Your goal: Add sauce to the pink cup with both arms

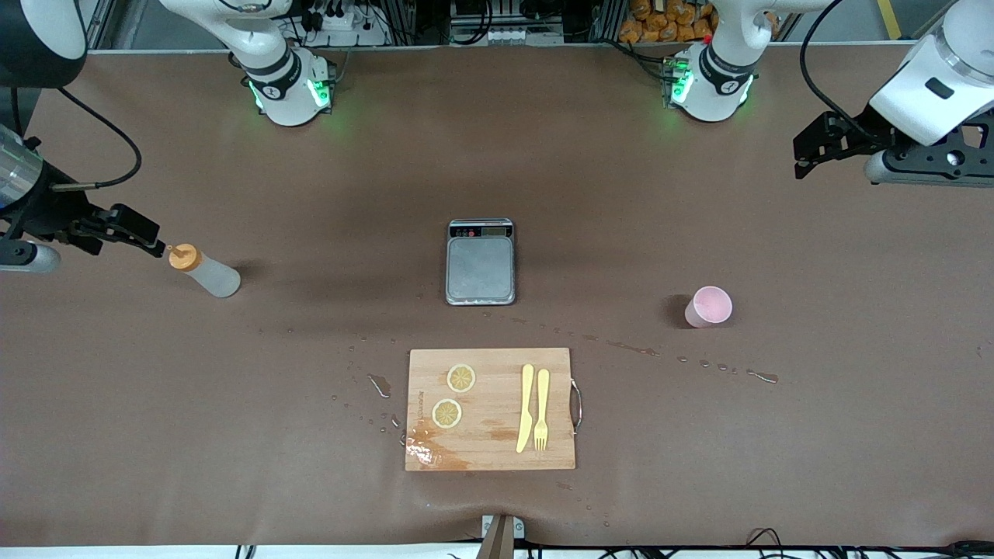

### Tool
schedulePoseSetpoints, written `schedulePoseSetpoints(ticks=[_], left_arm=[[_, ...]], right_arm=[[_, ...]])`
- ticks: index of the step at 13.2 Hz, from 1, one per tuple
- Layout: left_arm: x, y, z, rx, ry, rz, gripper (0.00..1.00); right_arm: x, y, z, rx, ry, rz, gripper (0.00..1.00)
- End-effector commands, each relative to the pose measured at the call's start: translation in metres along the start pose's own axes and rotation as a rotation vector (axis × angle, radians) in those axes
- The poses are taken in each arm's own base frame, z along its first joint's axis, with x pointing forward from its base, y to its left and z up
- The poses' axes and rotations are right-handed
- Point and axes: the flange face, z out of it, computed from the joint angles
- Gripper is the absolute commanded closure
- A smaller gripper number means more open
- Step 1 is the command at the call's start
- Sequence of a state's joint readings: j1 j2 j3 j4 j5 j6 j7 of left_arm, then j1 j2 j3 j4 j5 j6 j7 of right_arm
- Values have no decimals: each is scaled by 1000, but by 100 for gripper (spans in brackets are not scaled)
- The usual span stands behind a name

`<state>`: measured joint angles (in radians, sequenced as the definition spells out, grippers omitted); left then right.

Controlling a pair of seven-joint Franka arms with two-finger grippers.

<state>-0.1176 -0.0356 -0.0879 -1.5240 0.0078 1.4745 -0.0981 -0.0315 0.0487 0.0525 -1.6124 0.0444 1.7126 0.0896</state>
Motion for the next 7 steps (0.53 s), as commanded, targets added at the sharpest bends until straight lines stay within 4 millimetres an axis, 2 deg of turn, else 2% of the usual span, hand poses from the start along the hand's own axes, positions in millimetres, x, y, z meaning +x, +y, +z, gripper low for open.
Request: schedulePoseSetpoints(ticks=[1,7], left_arm=[[-6,-5,-8,-16,-1,17,0],[-3,-2,-7,-15,-3,22,0]], right_arm=[[-3,0,-6,-10,9,-9,0],[-1,7,-1,-12,-3,3,0]])
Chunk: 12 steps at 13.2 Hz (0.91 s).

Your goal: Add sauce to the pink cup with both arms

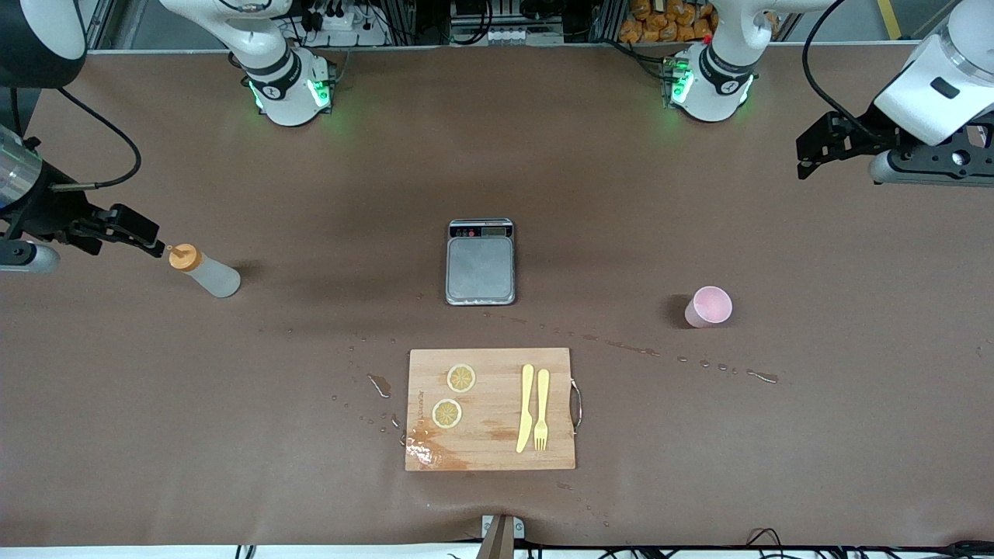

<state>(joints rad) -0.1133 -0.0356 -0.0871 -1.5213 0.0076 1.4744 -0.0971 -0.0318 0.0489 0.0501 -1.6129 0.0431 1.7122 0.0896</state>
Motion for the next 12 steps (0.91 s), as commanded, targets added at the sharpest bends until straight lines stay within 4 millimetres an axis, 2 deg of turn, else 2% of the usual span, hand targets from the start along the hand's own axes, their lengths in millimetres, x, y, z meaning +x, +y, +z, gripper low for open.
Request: schedulePoseSetpoints(ticks=[1,3,5,9,10,12], left_arm=[[0,3,-1,-16,-13,26,0],[2,1,3,-18,-19,20,0],[12,1,22,-19,-53,18,0],[43,2,80,-50,-141,14,0],[52,2,96,-52,-158,13,0],[73,-8,134,-58,-178,-8,0]], right_arm=[[0,11,-1,-11,-1,10,0],[4,22,9,-11,-17,29,0],[9,39,20,-6,-36,62,0],[14,68,39,2,-79,146,0],[15,84,44,1,-88,177,0],[16,99,52,-4,-114,237,0]])
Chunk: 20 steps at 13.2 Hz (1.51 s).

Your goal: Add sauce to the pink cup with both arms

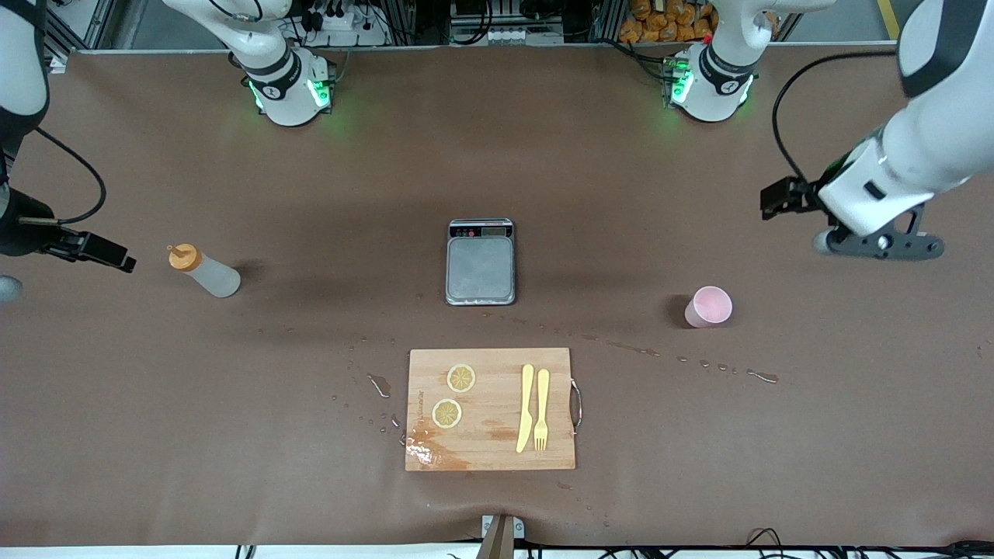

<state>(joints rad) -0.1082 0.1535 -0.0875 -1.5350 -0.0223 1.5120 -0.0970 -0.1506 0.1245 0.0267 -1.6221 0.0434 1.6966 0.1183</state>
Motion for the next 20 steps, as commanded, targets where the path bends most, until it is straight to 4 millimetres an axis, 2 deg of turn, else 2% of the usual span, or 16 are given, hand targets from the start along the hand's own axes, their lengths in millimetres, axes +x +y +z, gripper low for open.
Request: schedulePoseSetpoints(ticks=[1,3,5,7,9,12,15,17,20], left_arm=[[33,-15,40,-31,-13,-9,0],[52,-19,79,-36,4,-16,0],[67,-24,123,-39,18,-25,0],[85,-27,179,-26,21,-18,0],[98,-45,216,-36,22,-24,0],[104,-63,241,-41,-1,-1,0],[98,-61,266,-41,-33,12,0],[98,-59,288,-27,-48,26,0],[98,-57,306,-26,-77,31,0]], right_arm=[[11,34,15,11,-39,89,0],[13,55,15,10,-41,135,0],[14,95,6,28,-23,273,0],[16,116,21,27,-62,446,0],[15,129,34,57,-122,519,0],[20,166,62,179,-218,786,0],[24,200,104,283,-323,882,0],[25,224,134,373,-434,1021,0],[29,239,177,444,-520,1081,0]])
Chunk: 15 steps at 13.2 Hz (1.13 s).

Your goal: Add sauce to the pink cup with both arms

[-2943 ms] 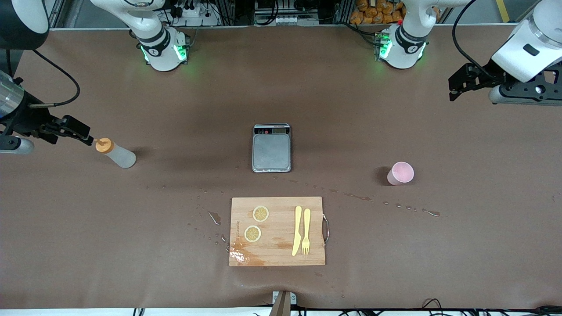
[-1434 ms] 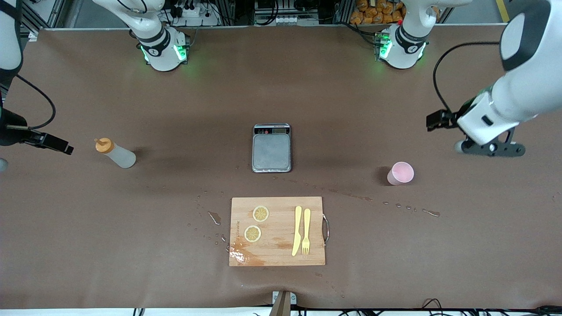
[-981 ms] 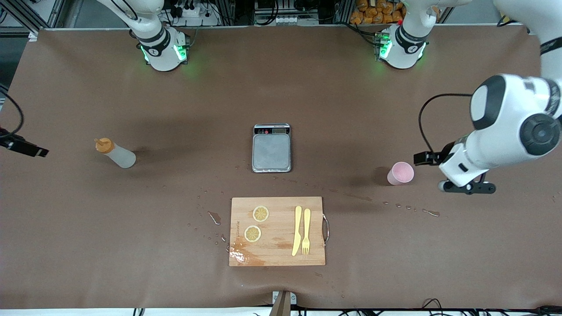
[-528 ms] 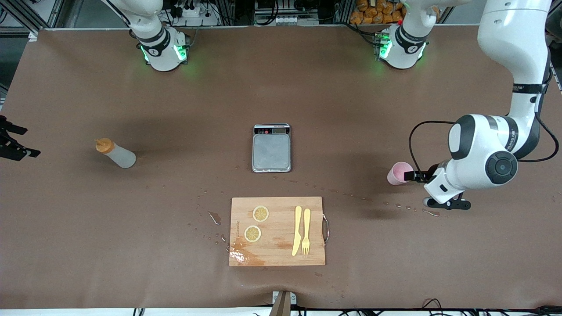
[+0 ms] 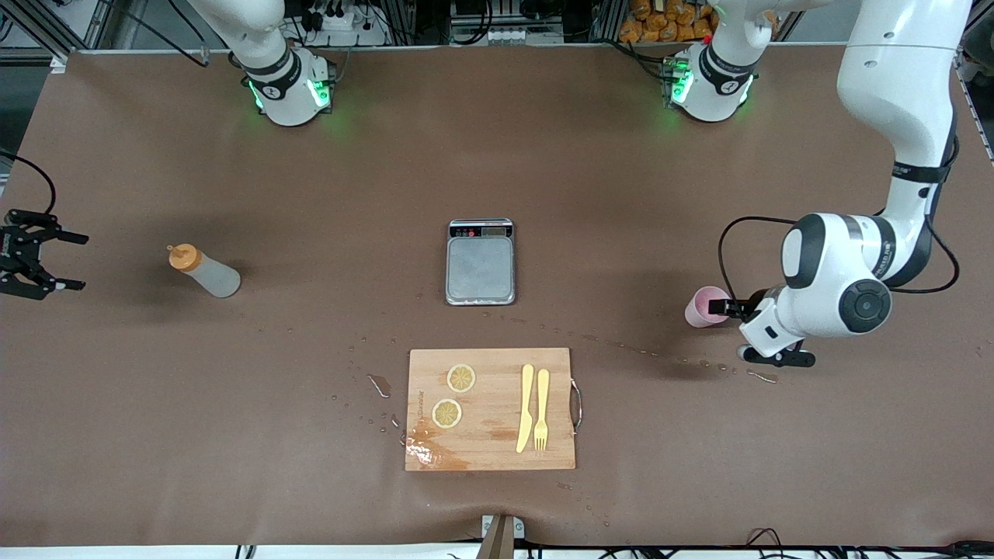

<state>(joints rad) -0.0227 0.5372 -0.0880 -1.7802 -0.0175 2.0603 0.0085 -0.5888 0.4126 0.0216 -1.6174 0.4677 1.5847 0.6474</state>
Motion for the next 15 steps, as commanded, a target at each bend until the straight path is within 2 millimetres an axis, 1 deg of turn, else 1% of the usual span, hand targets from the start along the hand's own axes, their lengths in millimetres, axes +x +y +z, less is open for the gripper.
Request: schedulePoseSetpoints(ticks=[1,2,3,5,6,8,9,11,14,15], left_arm=[[2,1,12,14,-7,25,20],[3,1,15,14,-11,23,73],[3,3,16,14,-13,26,100],[3,5,15,14,-10,29,100],[3,4,13,13,-7,28,100],[4,1,9,12,-1,23,100],[4,-1,7,11,4,20,100],[5,-3,-2,11,21,18,100],[4,-1,-30,2,67,11,100],[5,0,-46,1,96,8,100]], right_arm=[[33,6,20,54,-115,87,0],[48,12,33,82,-180,118,0],[65,20,46,97,-239,150,0],[84,28,76,103,-348,190,0],[95,36,83,106,-369,210,0],[106,44,106,90,-402,233,0],[111,45,113,88,-415,242,0],[117,49,136,106,-473,273,0],[117,53,161,96,-515,298,0],[118,55,166,92,-522,302,0]])
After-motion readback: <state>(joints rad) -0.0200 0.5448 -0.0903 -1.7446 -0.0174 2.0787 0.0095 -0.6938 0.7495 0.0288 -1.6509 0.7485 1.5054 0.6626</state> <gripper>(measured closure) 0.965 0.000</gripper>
